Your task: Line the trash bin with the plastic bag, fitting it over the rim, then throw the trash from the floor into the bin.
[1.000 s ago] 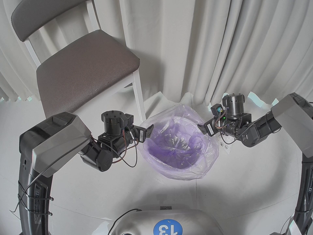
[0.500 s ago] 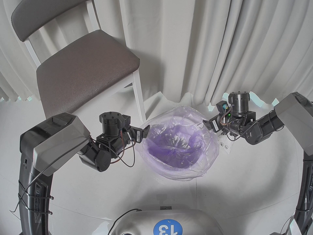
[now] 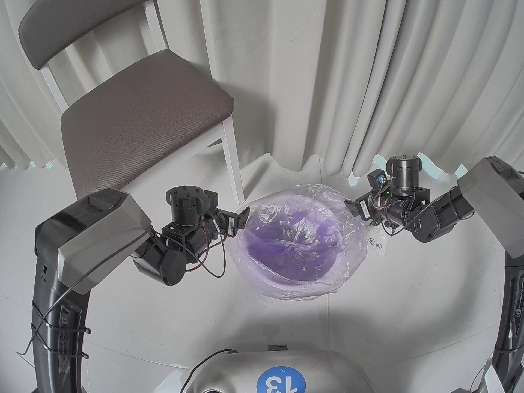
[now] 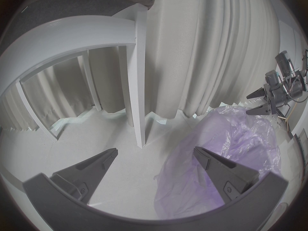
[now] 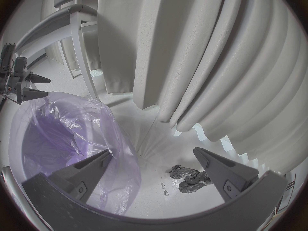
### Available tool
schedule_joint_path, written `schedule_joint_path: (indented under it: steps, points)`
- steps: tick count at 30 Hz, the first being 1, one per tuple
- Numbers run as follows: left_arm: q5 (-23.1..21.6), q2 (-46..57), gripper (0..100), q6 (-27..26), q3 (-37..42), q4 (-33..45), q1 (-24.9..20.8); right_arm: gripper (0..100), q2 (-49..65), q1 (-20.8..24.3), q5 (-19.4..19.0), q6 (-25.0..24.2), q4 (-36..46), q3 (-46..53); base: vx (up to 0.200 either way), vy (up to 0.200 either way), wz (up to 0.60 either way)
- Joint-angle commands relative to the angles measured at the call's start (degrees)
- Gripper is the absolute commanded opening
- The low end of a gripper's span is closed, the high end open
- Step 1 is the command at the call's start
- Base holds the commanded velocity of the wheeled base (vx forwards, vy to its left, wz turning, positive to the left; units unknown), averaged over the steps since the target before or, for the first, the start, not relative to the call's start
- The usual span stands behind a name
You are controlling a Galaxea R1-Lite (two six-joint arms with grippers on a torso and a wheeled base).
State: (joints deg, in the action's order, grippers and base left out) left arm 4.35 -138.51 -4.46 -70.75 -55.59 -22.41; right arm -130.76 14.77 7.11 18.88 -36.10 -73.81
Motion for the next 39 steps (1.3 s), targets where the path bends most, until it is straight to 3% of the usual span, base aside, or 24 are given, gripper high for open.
schedule_joint_path:
  steps: [1, 39]
  points:
    - [0.5, -0.4, 100, -0.5, -0.3, -0.1, 0.3, 100, -1.7, 0.0, 0.0, -0.1, -0.2, -0.9, 0.000, 0.000, 0.00]
    - [1.5, -6.7, 100, -1.5, -3.1, -0.1, 1.8, 100, -12.7, -1.1, 0.1, -4.8, -0.2, -8.8, 0.000, 0.000, 0.00]
